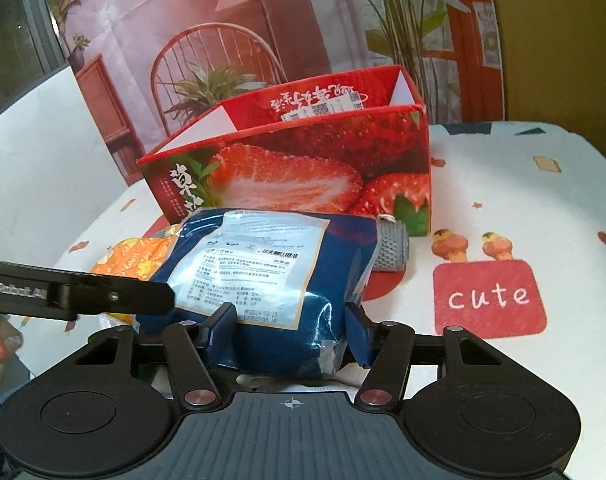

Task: Organize soft objects
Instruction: 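Lift the blue package with the left gripper toward the red box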

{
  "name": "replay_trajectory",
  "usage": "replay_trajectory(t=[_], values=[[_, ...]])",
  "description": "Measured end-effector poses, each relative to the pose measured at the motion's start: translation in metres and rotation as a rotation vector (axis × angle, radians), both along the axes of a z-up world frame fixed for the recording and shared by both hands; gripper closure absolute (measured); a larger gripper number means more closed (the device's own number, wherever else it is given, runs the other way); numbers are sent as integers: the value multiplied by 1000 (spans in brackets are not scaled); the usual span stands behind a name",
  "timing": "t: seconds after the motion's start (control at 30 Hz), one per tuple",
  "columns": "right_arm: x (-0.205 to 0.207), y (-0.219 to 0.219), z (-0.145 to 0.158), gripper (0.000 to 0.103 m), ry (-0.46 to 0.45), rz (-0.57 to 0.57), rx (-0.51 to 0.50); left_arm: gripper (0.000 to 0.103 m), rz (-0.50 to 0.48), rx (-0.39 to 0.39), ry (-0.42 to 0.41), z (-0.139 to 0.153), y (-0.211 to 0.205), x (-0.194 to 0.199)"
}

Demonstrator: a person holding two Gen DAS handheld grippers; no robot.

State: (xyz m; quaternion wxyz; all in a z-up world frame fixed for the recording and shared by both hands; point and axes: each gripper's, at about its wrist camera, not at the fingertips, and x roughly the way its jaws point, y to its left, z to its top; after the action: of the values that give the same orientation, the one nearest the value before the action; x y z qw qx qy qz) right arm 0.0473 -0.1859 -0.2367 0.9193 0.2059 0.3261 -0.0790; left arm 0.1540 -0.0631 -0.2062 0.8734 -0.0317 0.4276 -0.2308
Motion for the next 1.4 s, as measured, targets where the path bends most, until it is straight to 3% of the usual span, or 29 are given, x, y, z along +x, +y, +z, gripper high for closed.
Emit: replay_trajectory(t=[0.6,0.97,1.23,1.4], values=[[5,-5,-18,51,-19,-19,15,52,50,-55,-2,-20,5,2],[7,-9,-21,51,-39,-33,40,56,45,-50,-19,-19,5,2],[1,2,-4,58,-82,-8,29,61,31,-34,-78,-4,10,-9],[-1,18,11,60,-103,31,-36,61,34,-39,-120,7,17,-20]])
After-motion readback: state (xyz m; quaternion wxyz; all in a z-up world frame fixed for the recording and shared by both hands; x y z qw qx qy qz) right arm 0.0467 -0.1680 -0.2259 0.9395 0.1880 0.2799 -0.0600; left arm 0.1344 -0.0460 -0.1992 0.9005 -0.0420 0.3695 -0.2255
